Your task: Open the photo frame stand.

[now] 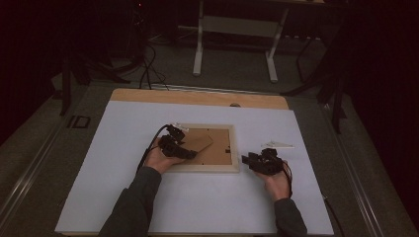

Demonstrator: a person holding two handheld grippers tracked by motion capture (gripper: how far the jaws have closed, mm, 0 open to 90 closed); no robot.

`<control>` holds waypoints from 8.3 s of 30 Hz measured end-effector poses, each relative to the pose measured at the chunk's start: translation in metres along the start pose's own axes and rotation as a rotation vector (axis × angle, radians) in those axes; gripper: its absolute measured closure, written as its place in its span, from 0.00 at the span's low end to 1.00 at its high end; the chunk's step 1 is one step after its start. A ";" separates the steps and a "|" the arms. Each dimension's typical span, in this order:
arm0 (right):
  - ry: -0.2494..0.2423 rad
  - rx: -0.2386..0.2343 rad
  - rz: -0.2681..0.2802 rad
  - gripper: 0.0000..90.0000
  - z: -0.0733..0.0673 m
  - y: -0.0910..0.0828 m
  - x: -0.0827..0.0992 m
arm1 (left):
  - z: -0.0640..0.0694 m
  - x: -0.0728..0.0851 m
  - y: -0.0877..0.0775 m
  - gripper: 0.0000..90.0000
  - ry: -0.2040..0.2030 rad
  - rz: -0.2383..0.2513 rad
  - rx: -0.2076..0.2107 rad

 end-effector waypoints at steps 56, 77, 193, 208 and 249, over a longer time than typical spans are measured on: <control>-0.035 0.009 -0.030 0.63 0.002 0.020 -0.027 | 0.032 -0.004 -0.016 0.42 0.240 0.078 -0.151; -0.014 -0.014 -0.007 0.60 0.008 0.023 -0.060 | 0.046 -0.001 -0.023 0.42 0.308 0.122 -0.205; 0.070 -0.135 0.168 0.69 0.004 0.010 -0.088 | 0.037 0.002 -0.029 0.77 0.129 0.197 0.038; 0.020 -0.149 0.198 0.64 -0.006 0.004 -0.096 | 0.042 0.000 -0.024 0.83 0.146 0.181 -0.020; -0.116 -0.217 0.179 0.54 -0.025 -0.011 -0.081 | 0.064 -0.006 -0.028 0.81 0.229 0.237 -0.044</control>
Point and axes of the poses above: each handheld gripper's, and its own axes: y roughly forward along the jaws, x roughly out of its underside, z roughly to its right, the point moved 1 cm from there along y, roughly forward along the jaws, and after that the axes turned 4 degrees about z, right-handed, at the moved point
